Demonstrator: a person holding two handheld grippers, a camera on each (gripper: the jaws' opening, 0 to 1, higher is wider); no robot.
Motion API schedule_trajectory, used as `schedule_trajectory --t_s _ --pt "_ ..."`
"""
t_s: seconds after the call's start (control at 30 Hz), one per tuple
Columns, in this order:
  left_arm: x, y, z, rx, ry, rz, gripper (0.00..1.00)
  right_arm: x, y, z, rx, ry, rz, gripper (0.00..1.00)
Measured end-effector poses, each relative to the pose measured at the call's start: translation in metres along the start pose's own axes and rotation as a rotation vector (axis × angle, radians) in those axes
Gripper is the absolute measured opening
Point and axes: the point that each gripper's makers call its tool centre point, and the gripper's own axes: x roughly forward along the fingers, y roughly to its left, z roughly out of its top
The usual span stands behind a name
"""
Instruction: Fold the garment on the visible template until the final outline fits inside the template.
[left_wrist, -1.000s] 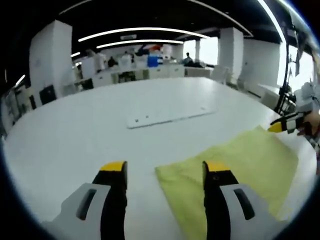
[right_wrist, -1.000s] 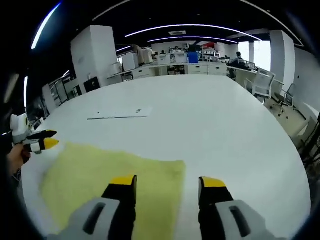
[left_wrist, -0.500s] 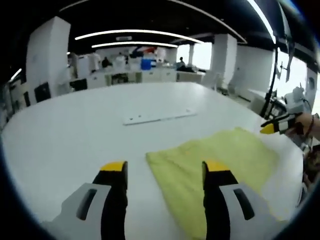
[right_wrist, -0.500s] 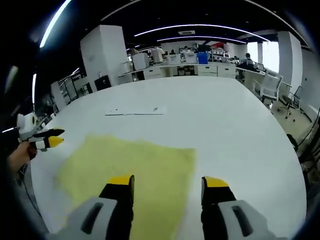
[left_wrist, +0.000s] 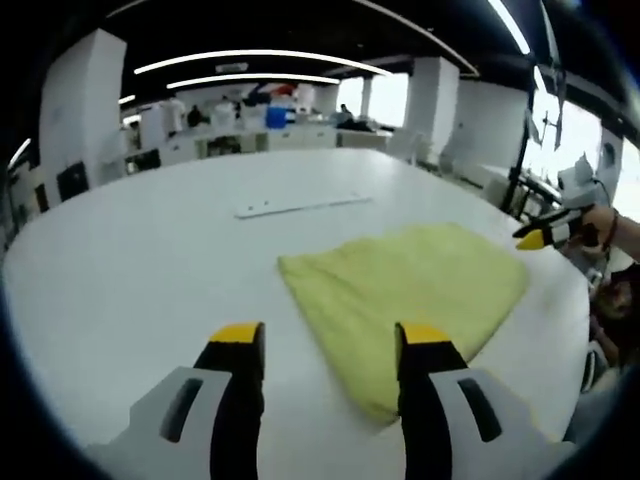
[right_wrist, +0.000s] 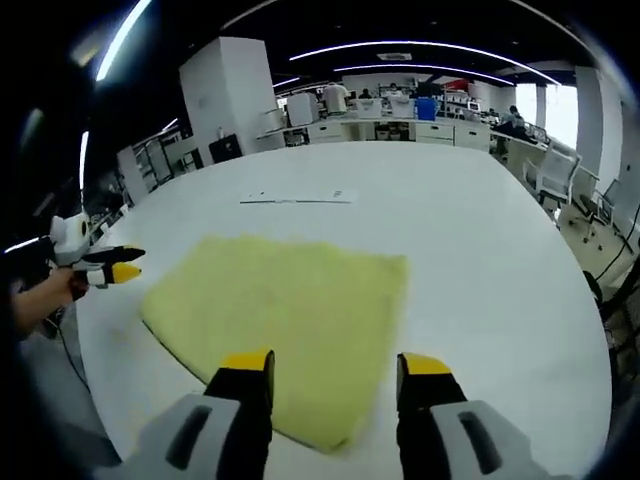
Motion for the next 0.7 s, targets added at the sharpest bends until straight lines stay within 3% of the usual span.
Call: schedule_trajectory --t_s 0.2,0.53,0.63,0.7 --pt "-0.008 -0.003 -0.016 0.0 0.012 -0.023 0.43 -0.006 0.005 -0.014 -0.022 0.012 0.031 0.4" --pt "-0.016 -0.009 -0.037 -0.015 0.042 -0.038 0.35 -0.013 -0.003 -0.041 -0.015 0.039 0.031 0.28" --pt "-0.017 -0.011 -0.049 -0.026 0.087 -0.034 0.3 -0.013 -0.004 -0.049 -0.014 0.052 0.039 0.22" --pt "-0.018 -0.013 -0.053 -0.041 0.087 -0.039 0.29 -0.012 -0.005 -0.053 -0.005 0.055 0.037 0.2"
